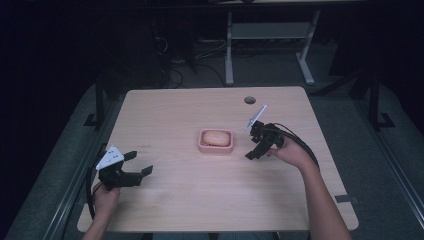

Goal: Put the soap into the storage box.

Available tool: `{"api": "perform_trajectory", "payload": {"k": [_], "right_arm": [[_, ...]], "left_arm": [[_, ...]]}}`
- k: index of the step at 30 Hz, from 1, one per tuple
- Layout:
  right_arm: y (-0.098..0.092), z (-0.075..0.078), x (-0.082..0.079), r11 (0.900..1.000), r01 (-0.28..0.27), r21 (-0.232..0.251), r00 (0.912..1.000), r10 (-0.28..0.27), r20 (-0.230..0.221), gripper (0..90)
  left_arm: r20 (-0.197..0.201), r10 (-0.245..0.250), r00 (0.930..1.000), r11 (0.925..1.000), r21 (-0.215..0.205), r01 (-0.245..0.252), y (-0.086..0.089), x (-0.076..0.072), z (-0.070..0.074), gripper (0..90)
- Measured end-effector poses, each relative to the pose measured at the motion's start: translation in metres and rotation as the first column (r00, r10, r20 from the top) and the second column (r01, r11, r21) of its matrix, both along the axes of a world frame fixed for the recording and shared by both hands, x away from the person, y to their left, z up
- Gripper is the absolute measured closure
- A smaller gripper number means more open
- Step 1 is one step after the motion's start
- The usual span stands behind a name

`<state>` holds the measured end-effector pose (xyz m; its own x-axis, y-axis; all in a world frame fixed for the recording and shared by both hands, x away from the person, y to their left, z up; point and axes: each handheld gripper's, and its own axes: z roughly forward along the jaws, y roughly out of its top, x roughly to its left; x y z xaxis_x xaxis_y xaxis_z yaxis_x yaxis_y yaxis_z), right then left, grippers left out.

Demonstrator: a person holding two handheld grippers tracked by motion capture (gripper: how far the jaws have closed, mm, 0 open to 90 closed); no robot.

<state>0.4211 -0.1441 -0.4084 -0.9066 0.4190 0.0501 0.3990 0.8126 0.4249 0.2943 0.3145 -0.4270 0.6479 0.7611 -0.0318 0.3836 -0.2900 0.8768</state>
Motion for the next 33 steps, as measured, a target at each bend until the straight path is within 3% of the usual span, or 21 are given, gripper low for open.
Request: {"api": "perform_trajectory", "payload": {"k": [18, 33], "right_arm": [[-0.013, -0.004, -0.018, 1.0, 0.014, 0.028, 0.9996, -0.014, 0.024, 23.5], [-0.036, -0.01, -0.038, 0.997, 0.052, 0.055, 0.998, -0.054, 0.033, 23.6]], "left_arm": [[-0.002, 0.002, 1.0, 1.0, 0.002, -0.002, 0.0, 0.0, 0.0, 14.3], [-0.003, -0.003, 1.0, 0.9999, 0.013, 0.003, 0.0, 0.0, -0.001, 14.3]]}}
